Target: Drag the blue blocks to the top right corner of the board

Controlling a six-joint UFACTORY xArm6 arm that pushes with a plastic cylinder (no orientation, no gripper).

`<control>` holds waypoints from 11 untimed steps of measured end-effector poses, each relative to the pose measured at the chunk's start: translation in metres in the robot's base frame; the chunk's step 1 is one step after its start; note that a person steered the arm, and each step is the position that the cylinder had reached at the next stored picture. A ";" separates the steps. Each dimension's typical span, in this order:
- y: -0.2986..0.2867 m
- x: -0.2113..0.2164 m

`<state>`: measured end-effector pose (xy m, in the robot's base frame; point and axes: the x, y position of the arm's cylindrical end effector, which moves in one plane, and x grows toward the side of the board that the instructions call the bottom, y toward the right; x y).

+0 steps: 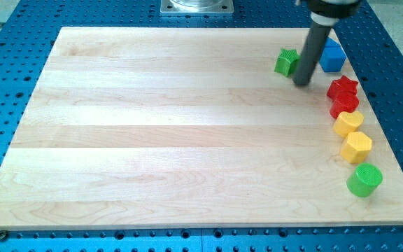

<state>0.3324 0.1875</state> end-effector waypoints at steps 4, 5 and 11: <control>-0.013 -0.030; 0.016 0.005; 0.078 -0.035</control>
